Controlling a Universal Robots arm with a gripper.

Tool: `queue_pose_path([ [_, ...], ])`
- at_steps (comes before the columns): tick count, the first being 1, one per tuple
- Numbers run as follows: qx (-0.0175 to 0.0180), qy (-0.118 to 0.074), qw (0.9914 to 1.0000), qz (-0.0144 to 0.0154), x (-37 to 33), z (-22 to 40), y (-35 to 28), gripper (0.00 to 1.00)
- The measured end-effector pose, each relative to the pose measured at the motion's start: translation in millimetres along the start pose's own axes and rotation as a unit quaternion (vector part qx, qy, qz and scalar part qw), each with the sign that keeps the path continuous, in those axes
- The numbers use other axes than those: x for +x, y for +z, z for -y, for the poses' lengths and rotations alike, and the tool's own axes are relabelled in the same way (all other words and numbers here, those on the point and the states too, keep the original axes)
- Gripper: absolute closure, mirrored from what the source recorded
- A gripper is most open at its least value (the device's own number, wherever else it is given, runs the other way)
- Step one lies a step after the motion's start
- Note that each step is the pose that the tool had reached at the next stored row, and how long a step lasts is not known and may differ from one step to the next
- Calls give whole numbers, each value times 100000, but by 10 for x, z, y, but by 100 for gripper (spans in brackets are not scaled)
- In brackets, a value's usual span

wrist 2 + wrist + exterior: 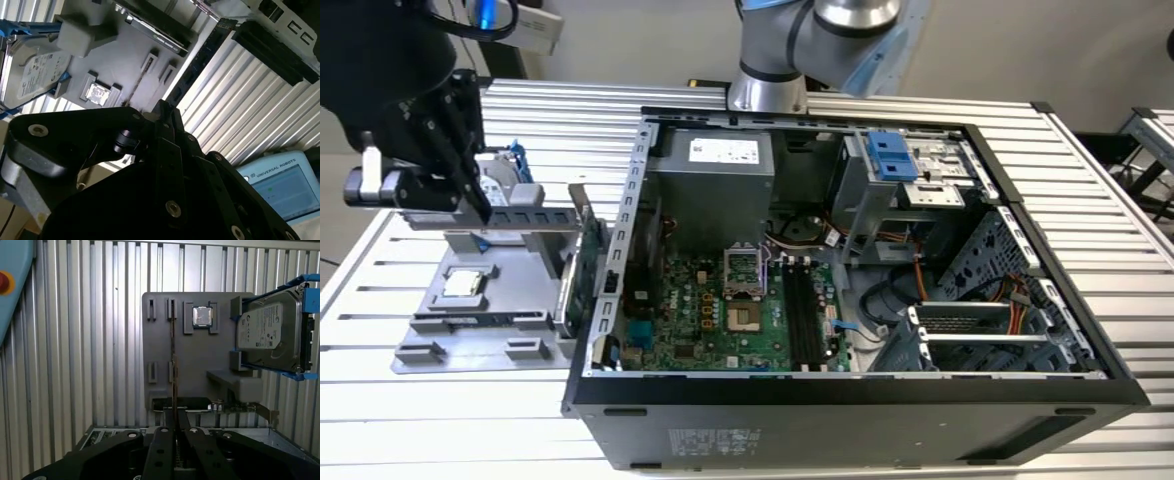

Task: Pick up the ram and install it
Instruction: 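Pick up the ram and move it above insertion slot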

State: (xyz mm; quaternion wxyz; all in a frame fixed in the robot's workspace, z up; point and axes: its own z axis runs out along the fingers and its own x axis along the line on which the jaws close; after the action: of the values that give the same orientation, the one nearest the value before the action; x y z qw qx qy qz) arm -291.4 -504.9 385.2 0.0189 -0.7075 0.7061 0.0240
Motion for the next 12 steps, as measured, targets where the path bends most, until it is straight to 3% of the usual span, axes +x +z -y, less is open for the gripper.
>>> queue_pose_path([
  [5, -311, 18, 100000, 43, 0, 158, -1, 100],
  [10, -387, 23, 99998, 517, 0, 282, -2, 100],
  [12, -381, 106, 99998, 546, 1, 312, -2, 100],
])
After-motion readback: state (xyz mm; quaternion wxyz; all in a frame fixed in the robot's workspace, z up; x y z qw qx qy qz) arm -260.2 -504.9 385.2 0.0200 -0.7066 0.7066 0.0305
